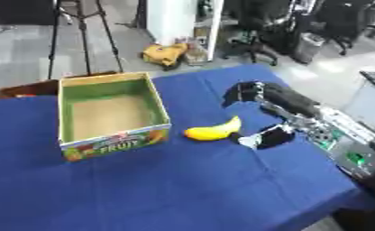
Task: Pick up objects on the table and place them in the box.
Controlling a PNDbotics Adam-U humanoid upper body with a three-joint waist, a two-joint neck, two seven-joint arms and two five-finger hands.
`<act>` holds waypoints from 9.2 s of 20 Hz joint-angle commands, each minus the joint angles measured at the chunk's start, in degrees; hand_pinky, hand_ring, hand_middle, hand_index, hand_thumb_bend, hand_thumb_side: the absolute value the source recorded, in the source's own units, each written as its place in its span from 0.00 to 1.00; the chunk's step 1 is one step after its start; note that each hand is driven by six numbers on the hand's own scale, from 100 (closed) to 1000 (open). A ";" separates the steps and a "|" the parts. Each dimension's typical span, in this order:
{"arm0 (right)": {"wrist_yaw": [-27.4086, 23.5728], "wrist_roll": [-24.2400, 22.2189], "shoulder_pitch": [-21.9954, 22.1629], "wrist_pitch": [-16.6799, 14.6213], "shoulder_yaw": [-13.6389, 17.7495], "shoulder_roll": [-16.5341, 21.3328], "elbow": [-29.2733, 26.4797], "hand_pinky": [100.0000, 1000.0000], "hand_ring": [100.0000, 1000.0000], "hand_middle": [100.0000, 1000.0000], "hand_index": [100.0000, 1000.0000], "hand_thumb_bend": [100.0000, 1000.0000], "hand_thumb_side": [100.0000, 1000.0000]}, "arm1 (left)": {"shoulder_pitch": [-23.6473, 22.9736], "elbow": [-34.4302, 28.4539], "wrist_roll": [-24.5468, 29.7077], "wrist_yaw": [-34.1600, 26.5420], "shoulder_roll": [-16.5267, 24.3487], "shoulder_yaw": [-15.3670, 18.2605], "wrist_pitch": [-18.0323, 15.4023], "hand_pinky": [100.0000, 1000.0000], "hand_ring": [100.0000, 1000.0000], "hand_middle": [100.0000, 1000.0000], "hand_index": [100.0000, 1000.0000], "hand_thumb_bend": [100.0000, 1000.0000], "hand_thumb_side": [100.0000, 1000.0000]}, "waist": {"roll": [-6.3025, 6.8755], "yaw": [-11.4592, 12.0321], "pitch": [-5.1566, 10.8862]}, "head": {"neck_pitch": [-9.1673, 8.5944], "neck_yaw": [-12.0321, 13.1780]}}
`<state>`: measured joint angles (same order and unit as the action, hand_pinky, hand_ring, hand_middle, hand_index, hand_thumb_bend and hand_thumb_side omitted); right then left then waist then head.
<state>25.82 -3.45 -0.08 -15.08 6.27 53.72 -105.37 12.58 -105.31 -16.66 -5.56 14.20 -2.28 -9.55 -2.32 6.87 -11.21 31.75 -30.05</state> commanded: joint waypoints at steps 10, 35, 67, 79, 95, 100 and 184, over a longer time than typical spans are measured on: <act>-4.47 -2.77 -3.29 -1.64 1.06 4.95 10.95 0.62 0.75 0.72 0.74 0.32 0.11 | 1.32 -1.16 1.06 -0.25 1.42 -0.77 -0.01 0.42 0.56 0.46 0.39 0.84 0.47 | -0.80 1.87 0.23 | -0.10 -1.47; -6.05 -10.24 -7.48 -3.38 -2.14 2.91 24.36 0.61 0.75 0.71 0.72 0.30 0.10 | 3.26 -1.76 2.70 -1.37 1.00 -1.70 0.88 0.41 0.56 0.46 0.40 0.84 0.47 | 0.26 7.20 -1.95 | -0.72 -6.13; -1.88 -10.00 -7.90 -3.46 -2.26 2.83 25.81 0.84 0.88 0.77 0.76 0.33 0.14 | 3.34 -2.01 2.78 -1.68 0.94 -1.80 1.21 0.41 0.56 0.46 0.40 0.84 0.47 | 1.25 7.81 -2.25 | -0.98 -7.82; -1.54 -10.25 -7.63 -3.31 -2.25 2.59 27.03 0.83 0.87 0.76 0.73 0.32 0.14 | 3.14 -2.07 2.79 -1.99 0.75 -1.76 1.37 0.41 0.56 0.46 0.40 0.84 0.47 | 2.15 7.47 -2.87 | -1.17 -7.98; -1.35 -10.05 -7.63 -3.45 -2.24 2.66 27.26 0.82 0.86 0.75 0.70 0.29 0.15 | 3.11 -2.17 2.88 -2.22 0.68 -1.78 1.49 0.41 0.56 0.46 0.40 0.84 0.48 | 2.67 7.01 -3.06 | -1.40 -8.05; -1.34 -9.89 -7.55 -3.58 -2.10 2.66 27.15 0.82 0.86 0.75 0.69 0.28 0.16 | 3.15 -2.15 2.83 -2.12 0.70 -1.72 1.40 0.41 0.56 0.46 0.40 0.84 0.48 | 2.42 6.85 -2.96 | -1.45 -7.89; -7.86 -3.44 -14.49 -4.07 0.67 9.69 19.32 0.84 0.88 0.76 0.63 0.10 0.23 | 4.38 -2.74 4.99 -0.06 1.16 -3.28 0.39 0.42 0.56 0.46 0.41 0.84 0.48 | -3.92 14.63 0.39 | -4.46 -6.89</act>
<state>18.35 -6.71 -13.71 -19.04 6.29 61.11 -85.49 16.07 -106.49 -12.12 -5.61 15.13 -5.29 -9.11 -6.48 21.90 -11.71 28.24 -36.63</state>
